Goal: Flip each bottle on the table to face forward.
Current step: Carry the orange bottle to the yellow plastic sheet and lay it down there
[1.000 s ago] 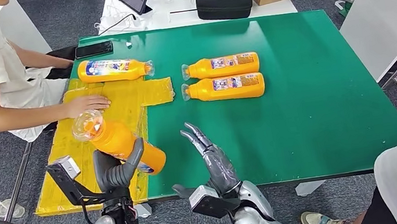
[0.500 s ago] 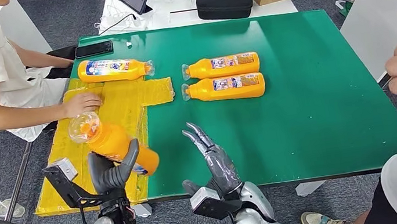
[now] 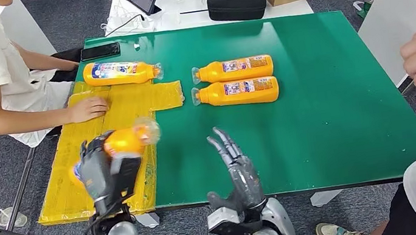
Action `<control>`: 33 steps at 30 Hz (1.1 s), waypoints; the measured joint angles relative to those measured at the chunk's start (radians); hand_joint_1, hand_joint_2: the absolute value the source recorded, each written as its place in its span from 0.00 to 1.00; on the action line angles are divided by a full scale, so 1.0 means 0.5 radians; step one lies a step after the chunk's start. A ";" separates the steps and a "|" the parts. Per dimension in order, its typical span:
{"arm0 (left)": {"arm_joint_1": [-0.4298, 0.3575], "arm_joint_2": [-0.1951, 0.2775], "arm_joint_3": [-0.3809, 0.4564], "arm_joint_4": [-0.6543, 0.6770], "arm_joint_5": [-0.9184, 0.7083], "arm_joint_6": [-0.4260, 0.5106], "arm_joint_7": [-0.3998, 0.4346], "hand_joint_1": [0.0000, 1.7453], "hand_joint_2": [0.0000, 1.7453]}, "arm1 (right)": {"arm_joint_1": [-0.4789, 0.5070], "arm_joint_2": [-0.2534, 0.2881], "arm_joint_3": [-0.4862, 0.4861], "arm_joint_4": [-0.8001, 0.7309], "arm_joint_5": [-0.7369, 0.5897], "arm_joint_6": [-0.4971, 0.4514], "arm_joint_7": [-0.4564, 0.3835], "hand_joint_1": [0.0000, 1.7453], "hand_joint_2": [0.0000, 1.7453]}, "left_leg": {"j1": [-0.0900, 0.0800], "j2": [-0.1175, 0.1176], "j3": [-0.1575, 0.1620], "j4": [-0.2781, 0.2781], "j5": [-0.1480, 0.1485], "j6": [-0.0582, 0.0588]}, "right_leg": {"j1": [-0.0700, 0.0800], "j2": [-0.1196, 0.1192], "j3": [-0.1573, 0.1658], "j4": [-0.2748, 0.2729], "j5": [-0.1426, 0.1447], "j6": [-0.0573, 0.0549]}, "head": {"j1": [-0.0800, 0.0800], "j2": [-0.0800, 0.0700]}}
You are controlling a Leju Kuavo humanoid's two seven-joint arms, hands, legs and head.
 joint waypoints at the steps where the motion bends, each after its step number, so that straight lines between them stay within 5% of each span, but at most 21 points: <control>1: -0.054 0.040 0.002 0.097 -0.308 -0.057 0.071 1.00 1.00 | 0.018 0.001 -0.047 -0.023 -0.025 0.014 -0.024 0.00 0.00 | 0.000 0.001 0.000 0.000 0.001 0.000 | 0.000 0.000 0.000 0.000 0.001 -0.001 | -0.001 0.000; 4: -0.171 0.107 0.004 0.291 -0.728 -0.233 0.110 1.00 1.00 | 0.083 0.007 -0.176 -0.089 -0.085 0.055 -0.072 0.00 0.00 | 0.000 0.002 -0.001 0.000 0.002 -0.002 | 0.000 0.000 -0.002 0.001 0.004 -0.005 | 0.000 0.000; 11: -0.370 0.188 -0.089 0.571 -0.390 -0.785 0.115 1.00 1.00 | 0.185 0.037 -0.348 -0.172 -0.175 0.212 -0.143 0.00 0.00 | 0.000 0.001 -0.004 0.000 0.002 -0.002 | 0.000 0.000 -0.004 0.001 0.004 -0.005 | 0.000 0.000; 18: -0.496 0.220 -0.196 0.788 -0.368 -0.911 0.076 0.95 1.00 | 0.209 0.054 -0.411 -0.181 -0.220 0.268 -0.175 0.00 0.00 | 0.000 0.002 -0.004 0.000 0.002 -0.002 | 0.000 0.000 -0.005 0.001 0.004 -0.005 | 0.000 0.000; 20: -0.543 0.222 -0.225 0.859 -0.354 -0.956 0.060 0.79 1.00 | 0.209 0.061 -0.424 -0.178 -0.240 0.296 -0.187 0.00 0.00 | 0.000 0.001 -0.004 0.000 0.002 -0.002 | 0.000 0.000 -0.005 0.001 0.004 -0.005 | 0.000 0.000; 23: -0.623 0.223 -0.244 0.954 -0.244 -1.066 0.001 0.19 1.00 | 0.209 0.068 -0.437 -0.167 -0.266 0.333 -0.196 0.00 0.00 | 0.000 0.001 -0.004 0.000 0.002 -0.002 | 0.000 -0.001 -0.003 0.001 0.004 -0.005 | 0.000 0.000; 24: -0.643 0.223 -0.244 0.975 -0.206 -1.095 -0.015 0.06 1.00 | 0.209 0.069 -0.438 -0.163 -0.275 0.341 -0.199 0.00 0.00 | 0.000 0.001 -0.003 0.000 0.003 -0.002 | 0.000 -0.001 -0.003 0.001 0.004 -0.005 | 0.000 0.000; 25: -0.658 0.223 -0.244 0.992 -0.179 -1.116 -0.023 0.00 1.00 | 0.209 0.071 -0.441 -0.159 -0.283 0.348 -0.202 0.00 0.00 | 0.000 0.001 -0.003 0.000 0.003 -0.002 | 0.000 -0.001 -0.003 0.001 0.004 -0.005 | 0.000 0.000; 33: -0.708 0.224 -0.259 1.040 0.065 -1.373 -0.112 0.00 1.00 | 0.200 0.079 -0.451 -0.122 -0.316 0.382 -0.215 0.00 0.00 | 0.000 0.001 -0.003 0.000 0.004 -0.002 | 0.000 -0.001 -0.002 0.001 0.004 -0.005 | 0.000 0.000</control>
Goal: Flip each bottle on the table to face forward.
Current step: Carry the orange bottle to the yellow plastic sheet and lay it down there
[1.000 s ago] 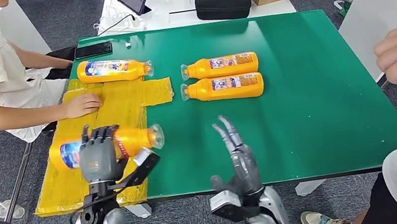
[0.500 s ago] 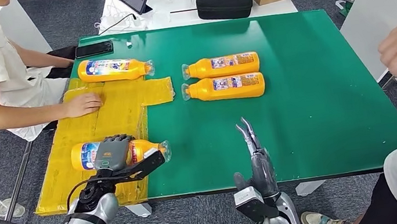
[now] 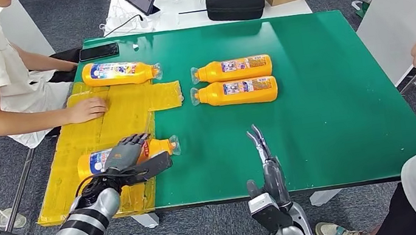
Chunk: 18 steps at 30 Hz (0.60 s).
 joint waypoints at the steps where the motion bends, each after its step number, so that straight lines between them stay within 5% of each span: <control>1: -0.001 0.001 -0.002 0.000 0.045 -0.034 -0.018 0.00 1.00 | -0.002 0.000 0.000 0.005 -0.005 0.000 -0.001 0.00 0.25 | 0.000 0.000 0.000 0.000 0.000 0.000 | 0.000 0.000 0.000 0.000 0.000 0.000 | 0.000 0.000; 4: -0.007 0.006 -0.012 0.000 0.149 -0.085 -0.046 0.00 1.00 | -0.006 0.000 0.000 0.021 -0.014 0.001 -0.002 0.00 1.00 | 0.000 0.000 0.000 0.000 0.000 0.000 | 0.000 0.000 0.000 0.000 0.000 0.000 | -0.001 0.000; 18: 0.056 0.044 -0.100 -0.107 0.429 -0.044 -0.188 0.00 1.00 | -0.026 0.000 0.010 0.097 -0.028 -0.016 -0.003 0.00 1.00 | 0.000 -0.002 0.002 0.000 0.001 0.000 | 0.000 -0.001 0.002 0.000 0.000 0.000 | -0.001 0.000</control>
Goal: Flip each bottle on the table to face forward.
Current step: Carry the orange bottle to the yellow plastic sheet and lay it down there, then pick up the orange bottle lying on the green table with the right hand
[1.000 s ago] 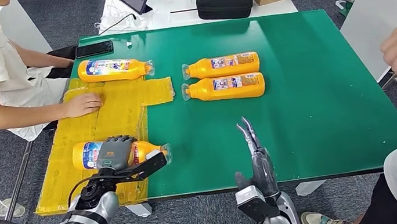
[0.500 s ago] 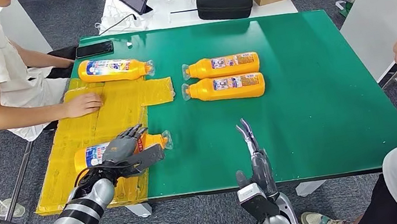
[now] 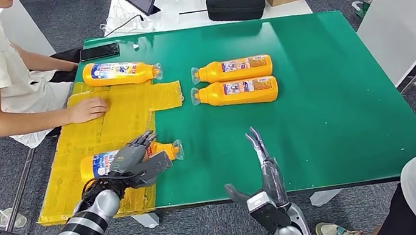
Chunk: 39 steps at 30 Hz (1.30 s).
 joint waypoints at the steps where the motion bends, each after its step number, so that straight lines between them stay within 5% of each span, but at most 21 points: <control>1: 0.014 0.002 -0.001 -0.019 0.043 0.005 -0.040 0.00 1.00 | 0.000 0.000 0.000 0.002 0.000 -0.001 0.000 0.00 1.00 | 0.000 0.000 0.000 0.000 0.000 0.000 | 0.000 0.000 0.000 0.000 0.000 0.000 | 0.000 0.000; 6: 0.146 0.003 -0.002 -0.204 0.204 0.096 -0.164 0.00 1.00 | 0.003 -0.001 0.000 0.011 -0.002 -0.025 0.000 0.00 1.00 | 0.000 0.002 0.000 0.000 0.000 0.000 | 0.000 0.000 -0.002 0.000 0.000 0.000 | 0.000 0.000; 10: 0.299 -0.020 -0.003 -0.478 0.192 0.365 -0.145 0.00 1.00 | 0.026 -0.003 -0.002 0.011 -0.005 -0.055 0.000 0.00 0.00 | 0.000 0.001 -0.003 0.000 -0.001 0.000 | 0.000 0.000 -0.005 -0.001 0.000 0.000 | 0.000 0.000; 22: 0.443 -0.126 -0.044 -0.793 0.197 0.568 -0.173 0.00 1.00 | 0.041 -0.007 0.019 -0.005 0.003 -0.108 -0.003 0.00 0.00 | 0.000 0.001 -0.004 0.000 -0.001 0.000 | 0.000 0.000 -0.005 -0.001 0.000 0.000 | 0.000 0.000; 26: 0.518 -0.173 -0.061 -0.949 0.314 0.617 -0.183 0.00 1.00 | 0.043 -0.031 0.027 -0.013 0.207 -0.135 0.095 0.00 0.00 | 0.000 0.001 -0.004 0.000 -0.001 0.000 | 0.000 0.000 -0.006 -0.001 0.000 0.000 | 0.000 0.000; 28: 0.574 -0.203 -0.058 -1.029 0.490 0.607 -0.184 0.00 1.00 | 0.052 -0.052 0.020 -0.026 0.147 -0.046 0.099 0.00 0.00 | -0.001 0.001 -0.005 0.000 -0.001 0.001 | 0.000 0.000 -0.006 -0.001 0.000 0.000 | 0.000 0.000; 32: 0.729 -0.267 -0.052 -1.199 0.811 0.677 -0.199 0.00 1.00 | 0.135 -0.067 -0.069 -0.228 -0.397 0.429 0.024 0.00 0.00 | -0.002 0.000 -0.007 0.000 -0.003 0.002 | -0.002 0.000 -0.007 -0.001 -0.001 0.001 | 0.000 0.000; 39: 0.823 -0.305 -0.052 -1.325 0.906 0.736 -0.214 0.00 1.00 | 0.214 -0.072 -0.160 -0.480 -0.496 0.519 0.020 0.00 0.00 | -0.001 0.001 -0.007 0.000 -0.003 0.002 | -0.001 0.000 -0.009 -0.001 -0.001 0.001 | 0.000 0.000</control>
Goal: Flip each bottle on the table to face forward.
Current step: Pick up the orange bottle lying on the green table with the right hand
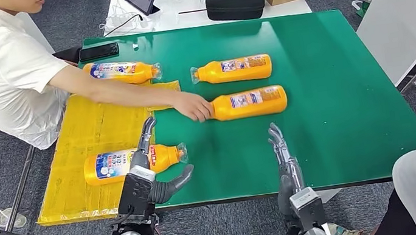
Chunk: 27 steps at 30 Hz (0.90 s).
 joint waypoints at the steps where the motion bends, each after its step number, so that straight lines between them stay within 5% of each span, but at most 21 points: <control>1: 0.009 -0.008 0.000 -0.013 0.042 0.017 -0.007 0.00 1.00 | 0.013 0.005 -0.013 -0.051 -0.062 0.020 -0.007 0.00 0.00 | 0.000 0.000 0.000 0.000 0.000 0.000 | 0.000 0.000 0.000 0.000 0.000 0.000 | 0.000 0.000; 3: 0.033 -0.028 0.000 -0.043 0.149 0.066 -0.018 0.00 1.00 | 0.043 0.033 -0.053 -0.169 -0.250 0.129 -0.021 0.00 0.00 | 0.000 0.000 0.000 0.000 0.000 0.000 | 0.000 0.000 0.000 0.000 0.000 0.000 | 0.000 0.000; 6: 0.072 -0.050 -0.004 -0.092 0.275 0.158 -0.021 0.00 0.25 | 0.091 0.090 -0.118 -0.280 -0.410 0.282 -0.025 0.00 0.00 | 0.000 0.000 0.000 0.000 0.000 0.000 | 0.000 0.000 0.000 0.000 0.000 0.000 | 0.000 0.000; 7: 0.084 -0.053 -0.005 -0.106 0.303 0.192 -0.021 0.00 0.25 | 0.109 0.104 -0.132 -0.299 -0.405 0.279 -0.024 0.00 0.00 | 0.000 0.000 0.000 0.000 0.000 0.000 | 0.000 0.000 0.000 0.000 0.000 0.000 | 0.000 0.000; 9: 0.108 -0.054 -0.006 -0.126 0.351 0.256 -0.024 0.00 0.75 | 0.138 0.129 -0.149 -0.319 -0.365 0.202 0.006 0.00 0.50 | 0.000 0.000 0.000 0.000 0.000 0.000 | 0.000 0.000 0.000 0.000 0.000 0.000 | 0.000 0.000; 10: 0.119 -0.054 -0.006 -0.133 0.372 0.285 -0.022 0.00 1.00 | 0.149 0.140 -0.156 -0.324 -0.322 0.120 0.036 0.00 0.50 | 0.000 0.000 0.000 0.000 -0.001 0.000 | 0.000 0.000 0.000 0.000 0.000 0.000 | 0.000 0.000; 11: 0.131 -0.054 -0.007 -0.139 0.386 0.308 -0.011 0.00 1.00 | 0.158 0.148 -0.159 -0.324 -0.243 -0.003 0.065 0.00 0.50 | 0.000 0.000 0.000 0.000 -0.001 0.000 | 0.000 0.000 0.000 0.000 0.000 0.000 | 0.000 0.000; 12: 0.144 -0.053 -0.010 -0.143 0.391 0.326 0.011 0.00 1.00 | 0.165 0.152 -0.156 -0.320 -0.091 -0.193 0.093 0.00 0.25 | 0.000 0.000 0.000 0.000 -0.001 0.000 | 0.000 0.000 0.000 0.000 0.000 0.000 | 0.000 0.000; 13: 0.156 -0.052 -0.017 -0.145 0.393 0.335 0.042 0.00 1.00 | 0.169 0.152 -0.145 -0.310 0.136 -0.420 0.121 0.00 0.25 | 0.000 0.000 0.000 0.000 -0.001 0.000 | 0.000 0.000 0.000 0.000 0.000 0.000 | 0.000 0.000; 16: 0.173 -0.050 -0.058 -0.128 0.432 0.246 0.143 0.00 1.00 | 0.148 0.137 -0.106 -0.227 1.121 -0.962 0.222 0.00 1.00 | 0.000 0.001 0.000 0.000 -0.001 0.000 | 0.000 0.000 0.000 0.000 0.000 0.000 | 0.000 0.000; 19: 0.153 -0.057 -0.100 -0.052 0.512 0.126 0.182 0.00 1.00 | 0.088 0.141 -0.170 -0.080 1.857 -1.040 0.184 0.00 1.00 | 0.000 0.000 0.001 0.000 0.001 0.001 | 0.000 0.000 0.001 -0.001 0.000 0.000 | 0.000 0.000; 23: 0.100 -0.072 -0.130 0.067 0.415 0.261 0.159 0.00 1.00 | -0.026 0.196 -0.418 0.104 2.124 -1.041 0.076 0.00 1.00 | 0.000 0.000 0.000 0.000 0.002 0.001 | 0.000 0.000 0.002 0.000 0.002 0.002 | 0.001 0.000; 27: 0.036 -0.100 -0.152 0.133 0.340 0.313 0.143 0.00 1.00 | -0.150 0.214 -0.512 0.274 2.378 -1.041 0.257 0.00 1.00 | 0.000 0.001 0.001 0.000 0.003 0.001 | 0.000 0.000 0.002 0.000 0.003 0.003 | 0.000 0.000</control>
